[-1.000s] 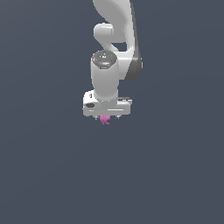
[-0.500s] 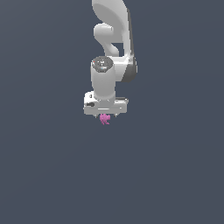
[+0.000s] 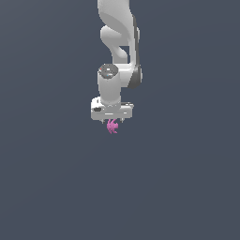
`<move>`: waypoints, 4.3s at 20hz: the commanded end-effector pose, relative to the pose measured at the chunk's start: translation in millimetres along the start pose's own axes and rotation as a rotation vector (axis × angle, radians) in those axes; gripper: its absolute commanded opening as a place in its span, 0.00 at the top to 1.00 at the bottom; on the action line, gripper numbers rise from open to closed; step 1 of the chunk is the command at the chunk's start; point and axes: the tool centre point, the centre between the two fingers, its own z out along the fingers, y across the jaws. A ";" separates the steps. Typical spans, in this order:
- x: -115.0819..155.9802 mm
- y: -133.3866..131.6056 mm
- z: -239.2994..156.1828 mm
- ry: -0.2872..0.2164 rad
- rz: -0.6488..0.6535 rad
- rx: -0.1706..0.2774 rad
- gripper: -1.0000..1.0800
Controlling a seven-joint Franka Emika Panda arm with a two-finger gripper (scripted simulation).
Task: Pick up the object and move it to a goal position.
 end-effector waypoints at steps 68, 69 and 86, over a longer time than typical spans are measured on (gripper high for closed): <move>68.8 112.5 -124.5 -0.023 0.019 -0.407 1.00; 73.2 115.9 -134.6 -0.024 0.020 -0.427 1.00; 137.6 140.2 -277.4 -0.045 0.026 -0.701 1.00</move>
